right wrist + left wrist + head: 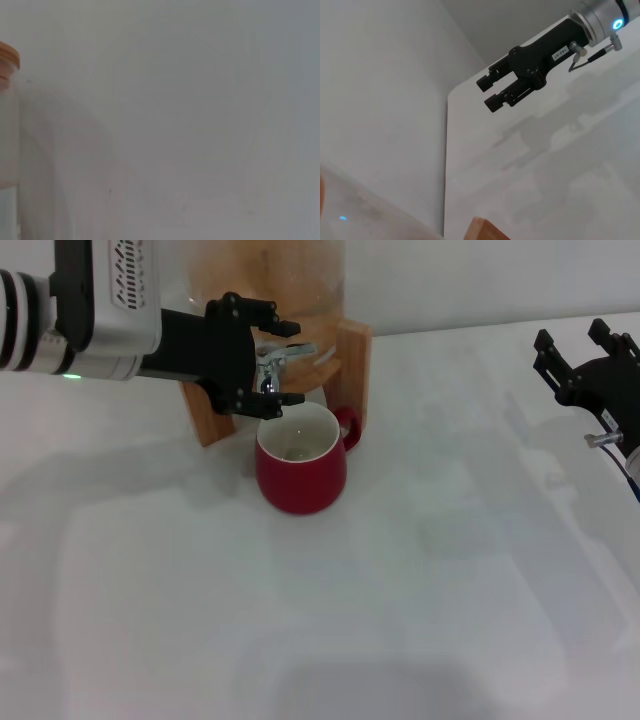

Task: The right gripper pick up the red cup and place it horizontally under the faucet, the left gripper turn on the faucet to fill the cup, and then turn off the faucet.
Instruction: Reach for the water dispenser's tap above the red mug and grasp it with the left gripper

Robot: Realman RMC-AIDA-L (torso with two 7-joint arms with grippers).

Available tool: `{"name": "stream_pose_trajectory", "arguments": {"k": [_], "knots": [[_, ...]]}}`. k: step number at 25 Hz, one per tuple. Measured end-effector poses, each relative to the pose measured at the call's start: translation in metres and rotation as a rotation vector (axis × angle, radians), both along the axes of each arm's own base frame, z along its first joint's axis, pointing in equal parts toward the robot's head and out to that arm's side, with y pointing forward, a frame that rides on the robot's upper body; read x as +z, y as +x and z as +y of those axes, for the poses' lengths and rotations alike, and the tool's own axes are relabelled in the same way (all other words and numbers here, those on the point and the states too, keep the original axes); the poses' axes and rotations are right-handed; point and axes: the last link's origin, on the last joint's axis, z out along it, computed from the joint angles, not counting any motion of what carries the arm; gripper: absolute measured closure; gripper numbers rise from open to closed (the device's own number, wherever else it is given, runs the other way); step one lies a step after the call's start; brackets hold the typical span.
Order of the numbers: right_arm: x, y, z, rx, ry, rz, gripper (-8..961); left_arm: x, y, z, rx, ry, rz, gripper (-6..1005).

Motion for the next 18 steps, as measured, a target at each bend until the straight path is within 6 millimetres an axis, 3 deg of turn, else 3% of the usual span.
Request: {"name": "stream_pose_trajectory", "arguments": {"k": [18], "knots": [[-0.0006, -0.0025, -0.0003, 0.01, 0.0, 0.004, 247, -0.01, 0.0049, -0.0013, -0.048, -0.003, 0.015, 258]]}}
